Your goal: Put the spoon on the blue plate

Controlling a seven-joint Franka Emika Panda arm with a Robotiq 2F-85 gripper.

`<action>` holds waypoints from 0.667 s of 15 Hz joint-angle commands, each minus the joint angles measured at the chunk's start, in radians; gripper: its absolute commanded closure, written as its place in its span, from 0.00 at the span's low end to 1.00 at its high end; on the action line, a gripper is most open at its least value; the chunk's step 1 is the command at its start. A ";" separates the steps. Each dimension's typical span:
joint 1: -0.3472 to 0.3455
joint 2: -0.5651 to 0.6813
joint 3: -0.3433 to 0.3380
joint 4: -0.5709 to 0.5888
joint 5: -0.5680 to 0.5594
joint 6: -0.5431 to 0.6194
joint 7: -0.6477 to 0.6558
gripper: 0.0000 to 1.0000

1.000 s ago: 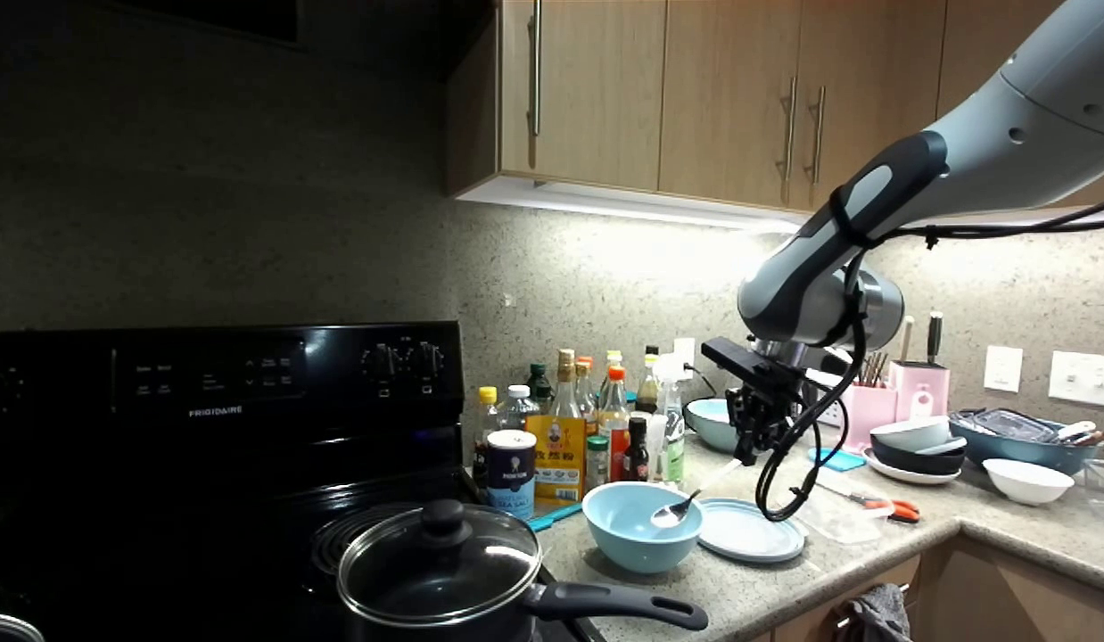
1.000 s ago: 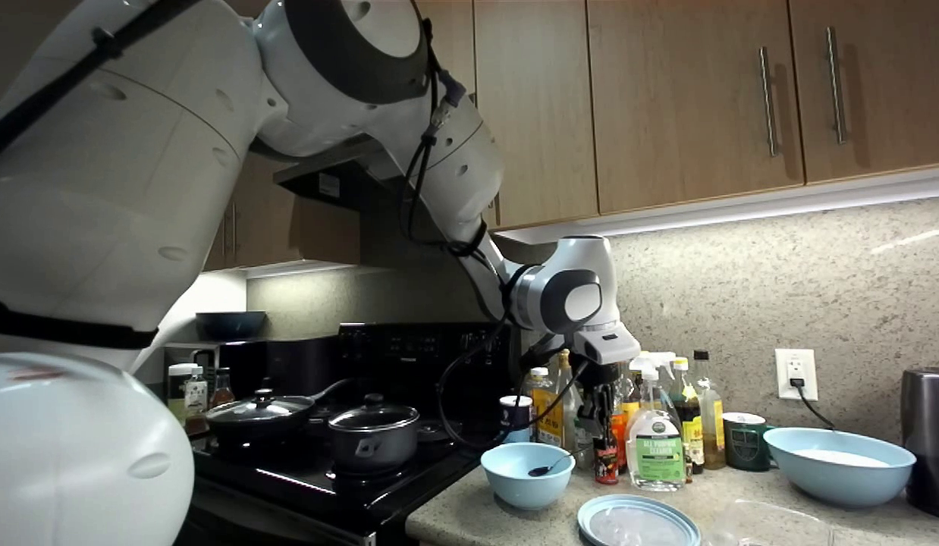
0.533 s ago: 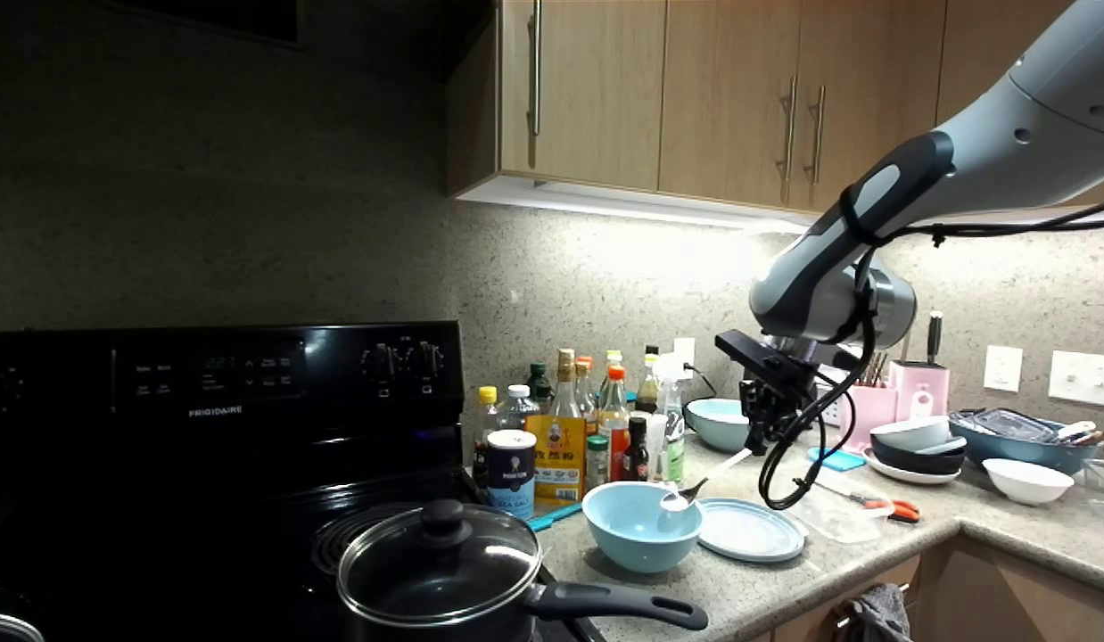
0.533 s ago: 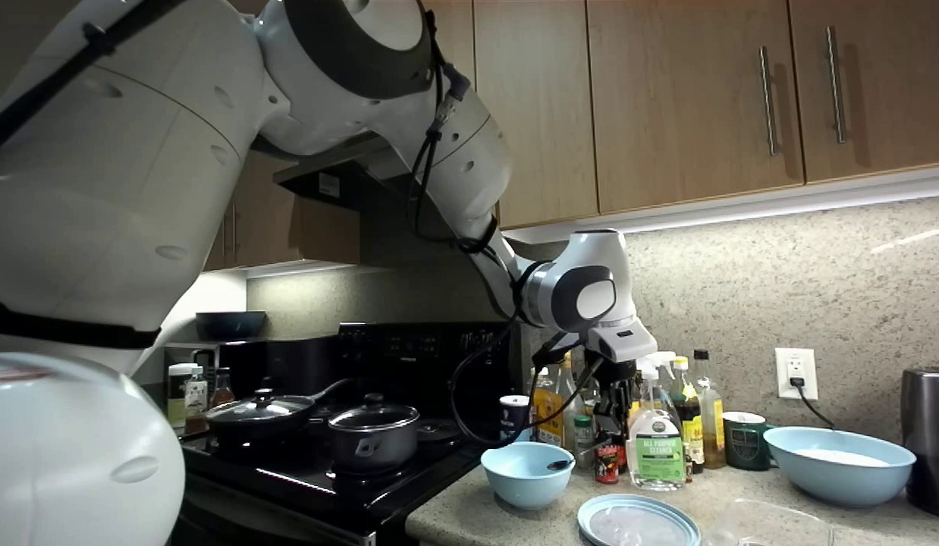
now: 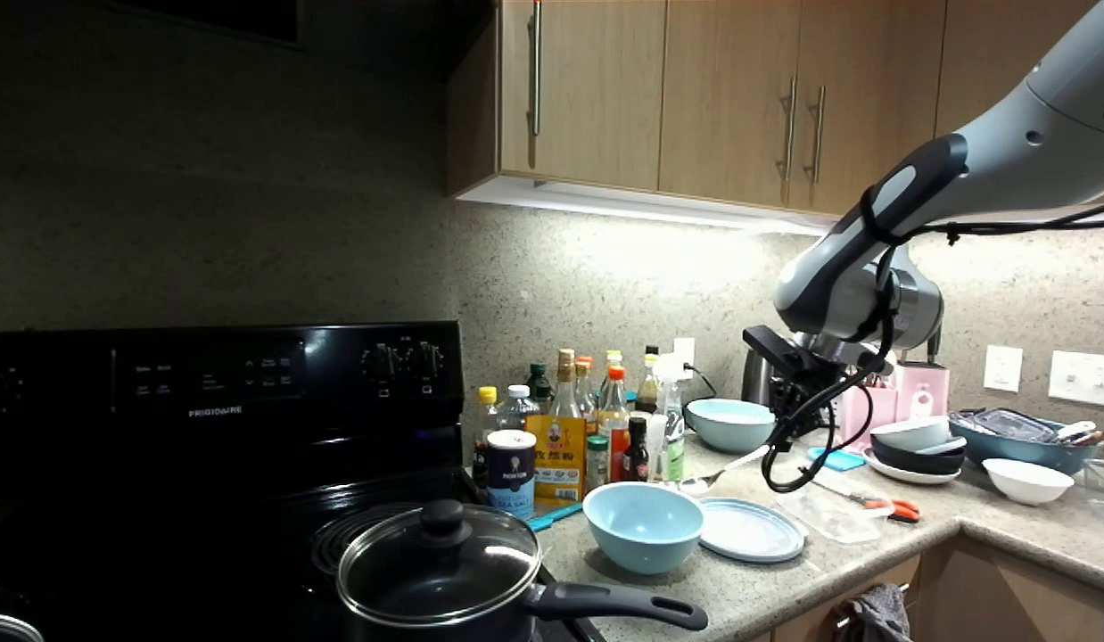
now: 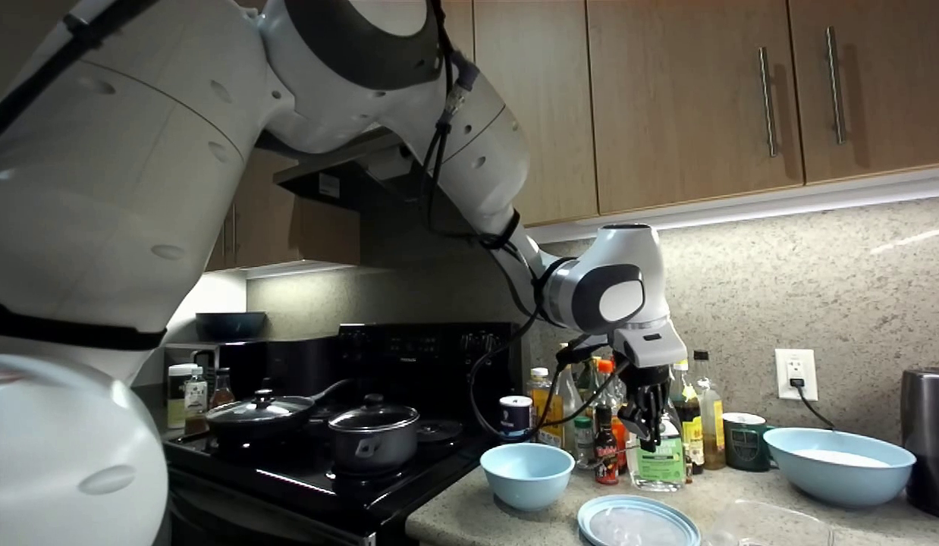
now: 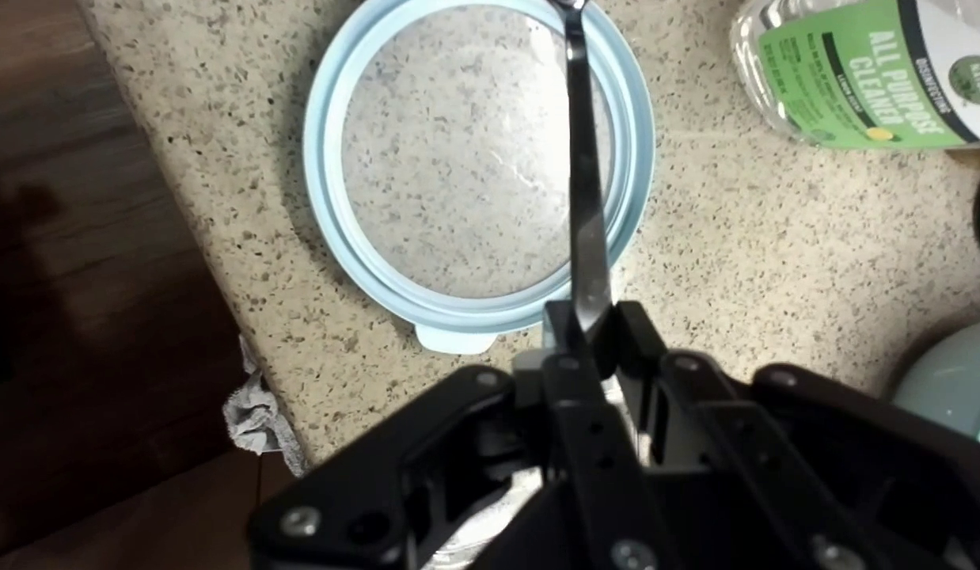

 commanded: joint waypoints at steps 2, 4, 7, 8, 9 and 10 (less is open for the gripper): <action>-0.008 0.027 -0.007 0.008 0.004 -0.008 0.096 0.96; -0.015 0.060 0.002 0.030 0.015 -0.024 0.105 0.96; -0.007 0.105 -0.008 0.056 -0.002 -0.035 0.154 0.96; -0.003 0.118 -0.014 0.062 -0.008 -0.033 0.177 0.96; 0.002 0.131 -0.021 0.068 -0.017 -0.029 0.208 0.96; 0.006 0.143 -0.027 0.076 -0.023 -0.028 0.236 0.96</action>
